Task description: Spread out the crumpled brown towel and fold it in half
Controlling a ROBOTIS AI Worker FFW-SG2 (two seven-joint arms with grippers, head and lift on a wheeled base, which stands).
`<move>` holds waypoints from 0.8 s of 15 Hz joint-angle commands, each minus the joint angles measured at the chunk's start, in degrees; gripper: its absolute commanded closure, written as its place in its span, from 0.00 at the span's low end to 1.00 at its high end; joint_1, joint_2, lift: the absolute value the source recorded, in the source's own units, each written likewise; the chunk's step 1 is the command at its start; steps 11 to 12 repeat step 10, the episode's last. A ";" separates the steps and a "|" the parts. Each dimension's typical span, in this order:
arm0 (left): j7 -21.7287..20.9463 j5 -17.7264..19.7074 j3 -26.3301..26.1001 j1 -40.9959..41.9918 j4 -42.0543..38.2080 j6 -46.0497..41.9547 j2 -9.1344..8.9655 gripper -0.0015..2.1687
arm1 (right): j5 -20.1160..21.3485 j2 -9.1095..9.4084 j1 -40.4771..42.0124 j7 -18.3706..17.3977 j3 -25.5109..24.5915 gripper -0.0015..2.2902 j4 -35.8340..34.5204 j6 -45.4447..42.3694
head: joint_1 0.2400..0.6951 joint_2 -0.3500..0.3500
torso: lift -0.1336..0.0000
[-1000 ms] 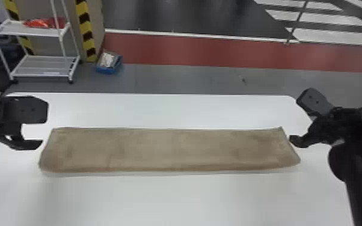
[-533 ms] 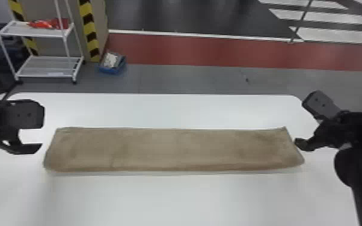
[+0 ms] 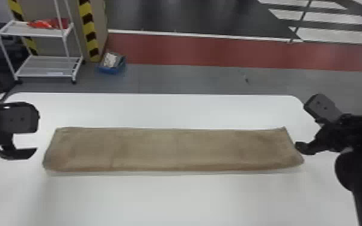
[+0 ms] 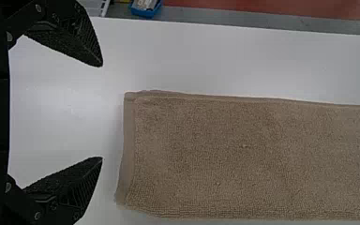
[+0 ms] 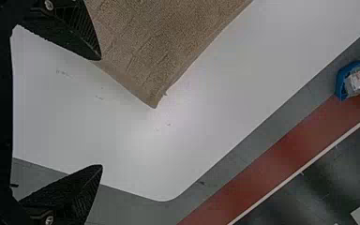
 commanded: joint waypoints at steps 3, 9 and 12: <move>-0.48 0.20 0.98 1.28 -1.36 -0.13 0.32 0.09 | -0.04 0.44 0.72 0.29 -0.08 0.03 -1.35 0.52 | 1.00 0.33 | 0.07; -0.66 0.73 1.24 1.98 -1.97 -0.13 0.50 0.09 | -0.04 0.70 1.16 0.56 0.45 0.03 -2.40 1.40 | 1.00 0.34 | 0.07; -0.66 0.73 1.24 1.98 -1.97 -0.13 0.50 0.09 | -0.04 0.70 1.16 0.56 0.45 0.03 -2.40 1.40 | 1.00 0.35 | 0.07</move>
